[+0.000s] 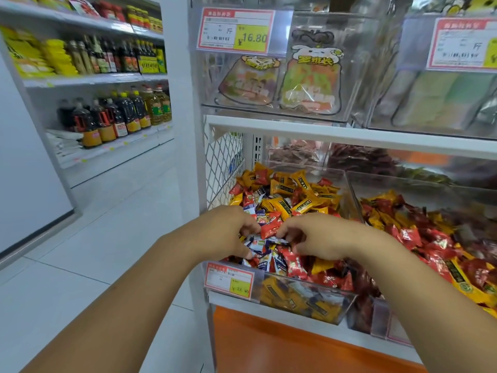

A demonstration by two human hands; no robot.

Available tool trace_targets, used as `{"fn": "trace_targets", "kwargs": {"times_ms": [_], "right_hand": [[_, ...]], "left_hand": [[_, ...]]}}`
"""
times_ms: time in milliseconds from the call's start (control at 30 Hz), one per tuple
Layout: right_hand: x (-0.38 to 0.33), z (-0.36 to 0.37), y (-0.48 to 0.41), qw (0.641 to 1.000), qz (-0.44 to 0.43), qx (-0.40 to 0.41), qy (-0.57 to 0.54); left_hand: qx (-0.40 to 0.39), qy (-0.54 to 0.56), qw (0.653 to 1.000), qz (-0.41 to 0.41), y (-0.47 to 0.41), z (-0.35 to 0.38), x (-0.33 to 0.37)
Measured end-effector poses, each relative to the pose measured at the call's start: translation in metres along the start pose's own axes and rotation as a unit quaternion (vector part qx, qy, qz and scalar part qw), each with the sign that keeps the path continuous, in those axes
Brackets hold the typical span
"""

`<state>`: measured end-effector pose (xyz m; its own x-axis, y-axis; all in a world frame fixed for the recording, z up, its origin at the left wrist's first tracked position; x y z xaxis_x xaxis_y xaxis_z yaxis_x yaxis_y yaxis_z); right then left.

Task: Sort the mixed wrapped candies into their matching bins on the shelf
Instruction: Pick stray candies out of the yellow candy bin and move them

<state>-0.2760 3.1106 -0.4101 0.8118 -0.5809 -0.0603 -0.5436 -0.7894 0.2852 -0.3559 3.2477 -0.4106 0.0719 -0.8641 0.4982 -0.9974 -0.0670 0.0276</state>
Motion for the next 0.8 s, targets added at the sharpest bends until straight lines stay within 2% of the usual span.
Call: {"fn": "trace_targets", "kwargs": {"times_ms": [167,367,533,633,733,800], "right_hand": [[0.001,0.008,0.002,0.996,0.014,-0.044,0.075],[-0.002,0.014,-0.006,0.998,-0.015,0.065,0.017],[0.005,-0.001,0.0,0.992,-0.011,0.121,-0.036],[0.015,-0.017,0.009,0.985,0.016,0.155,-0.067],[0.022,-0.025,0.017,0.985,0.033,0.158,-0.065],[0.022,-0.022,0.016,0.991,0.035,0.123,-0.043]], "left_hand": [[-0.014,0.001,1.0,0.011,-0.001,0.006,0.001],[0.002,0.014,1.0,0.003,-0.003,0.005,-0.002],[0.09,0.02,0.996,0.002,-0.002,-0.012,-0.001],[0.108,0.028,0.993,0.021,-0.005,-0.005,0.009],[0.103,0.02,0.994,0.026,-0.012,0.01,0.012],[0.111,-0.004,0.994,0.02,-0.018,0.016,0.011]]}}
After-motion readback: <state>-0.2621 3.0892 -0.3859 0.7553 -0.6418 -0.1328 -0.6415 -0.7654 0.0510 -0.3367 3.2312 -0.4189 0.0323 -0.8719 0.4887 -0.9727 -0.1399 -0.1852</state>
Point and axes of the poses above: each hand's wrist, its own y-axis away from the middle knuckle, its own z-axis out of the palm, x = y × z, the point moved 5 cm from there along -y, towards the middle knuckle, and after that the axes turned 12 degrees about y, right-handed, at the moved point
